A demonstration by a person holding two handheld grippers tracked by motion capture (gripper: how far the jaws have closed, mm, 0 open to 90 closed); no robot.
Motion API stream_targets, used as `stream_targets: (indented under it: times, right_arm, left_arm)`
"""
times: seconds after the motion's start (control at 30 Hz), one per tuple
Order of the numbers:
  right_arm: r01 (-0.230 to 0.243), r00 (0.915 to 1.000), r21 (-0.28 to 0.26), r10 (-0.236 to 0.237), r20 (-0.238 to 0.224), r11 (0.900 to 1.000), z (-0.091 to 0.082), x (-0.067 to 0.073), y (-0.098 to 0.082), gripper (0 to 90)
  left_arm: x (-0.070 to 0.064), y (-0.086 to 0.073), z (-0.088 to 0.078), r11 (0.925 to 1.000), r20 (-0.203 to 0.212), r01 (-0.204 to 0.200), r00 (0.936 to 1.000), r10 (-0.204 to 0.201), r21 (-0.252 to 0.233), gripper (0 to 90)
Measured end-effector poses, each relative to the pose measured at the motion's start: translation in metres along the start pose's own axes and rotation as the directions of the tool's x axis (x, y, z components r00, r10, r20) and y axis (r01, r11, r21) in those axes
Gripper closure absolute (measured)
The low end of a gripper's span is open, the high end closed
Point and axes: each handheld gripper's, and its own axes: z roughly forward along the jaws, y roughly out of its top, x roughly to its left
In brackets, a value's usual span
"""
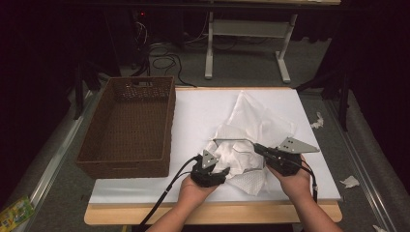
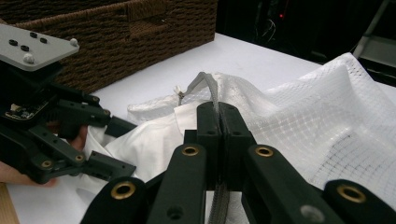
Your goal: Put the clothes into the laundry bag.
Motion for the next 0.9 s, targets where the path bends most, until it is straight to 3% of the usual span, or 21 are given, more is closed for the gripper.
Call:
stream_targets:
  times: [0.03,0.07,0.1,0.17,0.2,0.37,0.5,0.53,0.6,0.73,0.9]
  right_arm:
    - [-0.002,1.0,0.003,0.002,0.001,1.0,0.0,0.001,0.0,89.4]
    - [-0.002,1.0,0.003,0.002,0.001,1.0,0.0,0.001,0.0,89.4]
    - [0.005,1.0,-0.001,-0.005,-0.001,1.0,0.001,0.001,0.0,89.5]
    - [-0.002,1.0,0.001,0.002,-0.002,1.0,0.002,0.001,-0.001,89.5]
    - [-0.003,1.0,-0.001,0.003,-0.005,1.0,0.002,0.002,-0.001,89.4]
    - [-0.008,0.9999,0.003,0.008,-0.006,1.0,0.003,0.001,-0.001,89.5]
    - [-0.005,1.0,-0.012,0.005,-0.008,1.0,0.003,0.001,0.0,89.5]
    - [-0.013,0.9999,-0.011,0.013,-0.01,1.0,0.003,0.001,0.001,89.5]
    - [-0.021,0.9997,-0.016,0.021,-0.013,1.0,0.003,0.002,0.002,89.5]
    - [-0.014,0.9997,-0.034,0.014,-0.019,0.999,0.0,0.004,0.005,89.5]
    - [-0.013,0.9998,-0.049,0.012,-0.016,0.999,-0.006,0.0,0.006,89.5]
  left_arm:
    - [0.0,0.0,0.0,1.0,0.01,0.002,0.9999,-0.002,0.008,57.2]
    - [0.0,0.0,0.0,1.0,0.012,0.005,0.9999,-0.005,0.005,57.2]
    - [0.0,0.0,0.0,1.0,0.013,0.001,0.9999,-0.001,0.009,67.4]
    - [-0.001,-0.001,-0.001,0.9999,-0.004,-0.01,0.9999,0.01,0.008,79.4]
    - [-0.001,-0.001,-0.001,0.9999,-0.004,-0.01,0.9999,0.01,0.008,81.3]
    - [-0.003,0.004,-0.008,0.9987,0.005,0.013,0.9999,-0.013,-0.048,83.8]
    - [-0.015,0.031,-0.011,0.993,0.02,-0.003,0.9998,0.006,-0.118,83.9]
    - [-0.015,0.031,-0.011,0.993,0.02,-0.003,0.9998,0.006,-0.118,83.9]
    - [-0.022,0.044,0.002,0.9931,0.022,-0.018,0.9996,0.02,-0.116,83.9]
    - [-0.027,0.051,0.021,0.9931,0.012,-0.021,0.9997,0.022,-0.115,83.7]
    - [-0.024,0.053,0.05,0.9917,-0.03,0.019,0.9993,-0.023,-0.127,82.3]
